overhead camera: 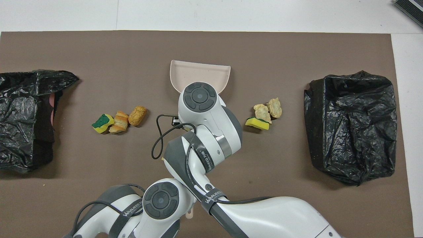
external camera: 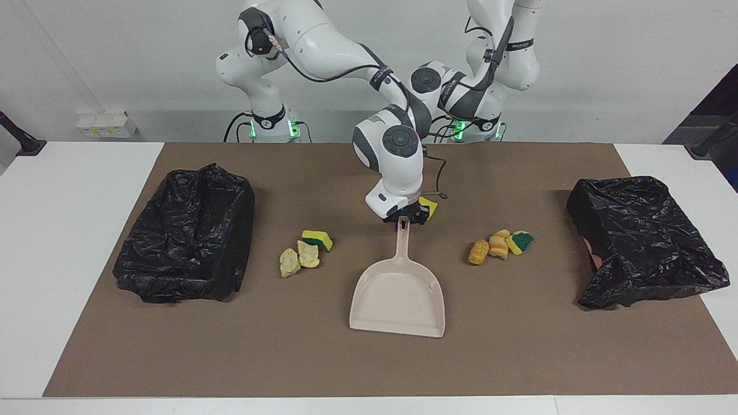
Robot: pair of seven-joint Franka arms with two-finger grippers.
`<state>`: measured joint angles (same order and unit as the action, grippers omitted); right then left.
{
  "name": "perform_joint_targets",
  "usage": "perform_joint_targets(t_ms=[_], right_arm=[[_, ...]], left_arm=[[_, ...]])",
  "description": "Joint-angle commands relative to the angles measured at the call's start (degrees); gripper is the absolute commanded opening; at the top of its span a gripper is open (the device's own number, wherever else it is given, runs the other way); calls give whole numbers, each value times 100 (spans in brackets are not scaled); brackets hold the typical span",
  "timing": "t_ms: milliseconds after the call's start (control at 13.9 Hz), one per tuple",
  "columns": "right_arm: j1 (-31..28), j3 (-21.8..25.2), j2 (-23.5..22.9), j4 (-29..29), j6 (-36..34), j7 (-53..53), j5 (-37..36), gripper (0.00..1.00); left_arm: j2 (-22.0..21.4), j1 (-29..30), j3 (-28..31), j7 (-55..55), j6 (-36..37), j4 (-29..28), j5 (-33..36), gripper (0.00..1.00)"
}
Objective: Sweep and dump trash in bin
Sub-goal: 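Grasp the brush handle with the left gripper while the right gripper holds the dustpan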
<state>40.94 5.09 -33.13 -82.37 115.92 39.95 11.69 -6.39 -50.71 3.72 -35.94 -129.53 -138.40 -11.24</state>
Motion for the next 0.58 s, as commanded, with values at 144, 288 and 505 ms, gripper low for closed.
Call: perform_joint_targets(t_ms=[144,288,505], right_arm=[[-33,-35,307,-568,219,-57,-18,89],[-86,-35,272,-587,632,-57,0,98],[-183,-26,220,-578,852,-189,9,97]], left_arm=[[-292,473,24,35,664,207,-71,0],[-310,658,33,96,867,348,8,0],[-310,939,33,166,912,357,218,0]])
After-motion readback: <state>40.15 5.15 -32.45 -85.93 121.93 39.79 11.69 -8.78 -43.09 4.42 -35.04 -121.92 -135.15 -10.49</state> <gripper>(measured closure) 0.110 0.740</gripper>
